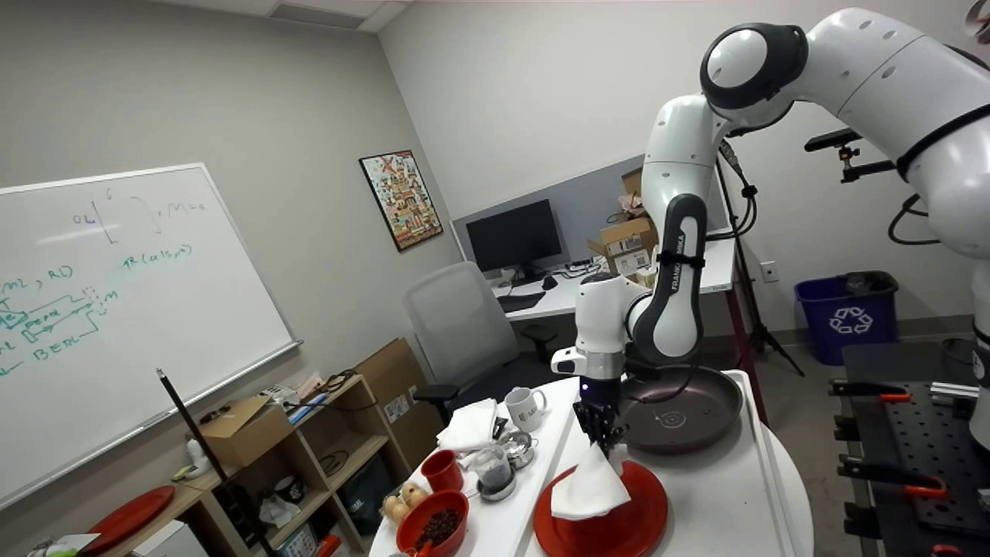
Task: Use the cloth to wipe the brown plate
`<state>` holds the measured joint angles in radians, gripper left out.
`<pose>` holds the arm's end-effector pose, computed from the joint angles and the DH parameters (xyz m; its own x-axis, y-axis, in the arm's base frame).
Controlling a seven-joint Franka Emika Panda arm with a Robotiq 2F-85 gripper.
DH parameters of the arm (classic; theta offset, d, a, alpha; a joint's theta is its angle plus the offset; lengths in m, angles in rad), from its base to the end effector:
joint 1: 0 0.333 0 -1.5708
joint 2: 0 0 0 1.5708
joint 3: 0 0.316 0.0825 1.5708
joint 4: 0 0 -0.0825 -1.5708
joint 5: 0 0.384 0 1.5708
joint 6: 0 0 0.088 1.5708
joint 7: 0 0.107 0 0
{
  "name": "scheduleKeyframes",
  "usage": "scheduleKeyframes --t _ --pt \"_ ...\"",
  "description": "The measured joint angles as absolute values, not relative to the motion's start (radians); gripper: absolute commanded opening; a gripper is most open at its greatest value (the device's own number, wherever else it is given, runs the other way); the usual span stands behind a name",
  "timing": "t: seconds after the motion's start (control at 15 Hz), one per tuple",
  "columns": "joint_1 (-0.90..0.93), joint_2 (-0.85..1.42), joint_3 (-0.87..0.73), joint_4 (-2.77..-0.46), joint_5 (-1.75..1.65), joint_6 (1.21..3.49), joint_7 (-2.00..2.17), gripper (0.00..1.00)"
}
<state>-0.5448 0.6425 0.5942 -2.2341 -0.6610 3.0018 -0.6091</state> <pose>0.5456 0.0816 0.1612 0.3550 0.8813 0.3120 0.9007 -0.4118 0.1381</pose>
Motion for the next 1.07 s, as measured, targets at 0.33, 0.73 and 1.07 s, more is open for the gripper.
scheduleKeyframes --t 0.33,0.73,1.07 --pt "-0.556 0.649 0.607 -2.234 -0.661 3.002 -0.613 0.03" --pt "-0.432 0.648 0.509 -2.204 -0.483 3.009 -0.672 0.03" --pt "-0.268 0.655 0.385 -2.133 -0.408 3.009 -0.667 0.03"
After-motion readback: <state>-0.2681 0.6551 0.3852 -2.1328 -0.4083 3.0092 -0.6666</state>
